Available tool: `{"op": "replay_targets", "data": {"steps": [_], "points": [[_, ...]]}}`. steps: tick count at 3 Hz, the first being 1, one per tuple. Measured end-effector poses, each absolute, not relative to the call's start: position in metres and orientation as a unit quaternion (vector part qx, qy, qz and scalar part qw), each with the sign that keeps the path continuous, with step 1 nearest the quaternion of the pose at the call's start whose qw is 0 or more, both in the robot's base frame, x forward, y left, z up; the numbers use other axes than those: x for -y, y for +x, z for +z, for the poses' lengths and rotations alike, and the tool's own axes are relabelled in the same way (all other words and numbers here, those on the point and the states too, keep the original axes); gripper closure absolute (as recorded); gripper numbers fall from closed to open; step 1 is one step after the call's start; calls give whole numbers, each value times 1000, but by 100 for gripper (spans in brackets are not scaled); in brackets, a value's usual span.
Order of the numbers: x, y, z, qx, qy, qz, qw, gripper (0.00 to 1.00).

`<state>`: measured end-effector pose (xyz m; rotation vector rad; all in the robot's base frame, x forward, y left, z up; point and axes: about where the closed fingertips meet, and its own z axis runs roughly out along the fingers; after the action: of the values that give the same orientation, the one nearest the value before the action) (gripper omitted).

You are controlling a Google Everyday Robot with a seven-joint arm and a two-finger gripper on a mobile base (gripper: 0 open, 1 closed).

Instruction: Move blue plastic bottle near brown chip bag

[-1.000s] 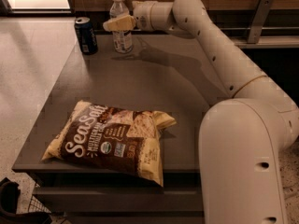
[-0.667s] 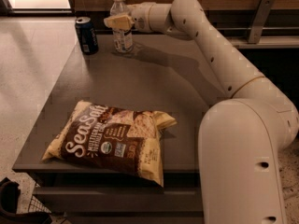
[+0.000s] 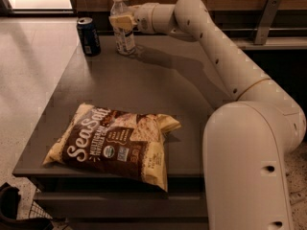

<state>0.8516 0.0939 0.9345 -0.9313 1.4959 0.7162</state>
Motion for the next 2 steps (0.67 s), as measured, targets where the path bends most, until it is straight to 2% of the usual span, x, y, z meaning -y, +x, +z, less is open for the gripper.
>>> {"op": "replay_targets", "data": {"steps": [1, 2], "points": [[-98, 851, 933, -640, -400, 309, 579, 100], [-98, 851, 933, -640, -400, 309, 579, 100]]}}
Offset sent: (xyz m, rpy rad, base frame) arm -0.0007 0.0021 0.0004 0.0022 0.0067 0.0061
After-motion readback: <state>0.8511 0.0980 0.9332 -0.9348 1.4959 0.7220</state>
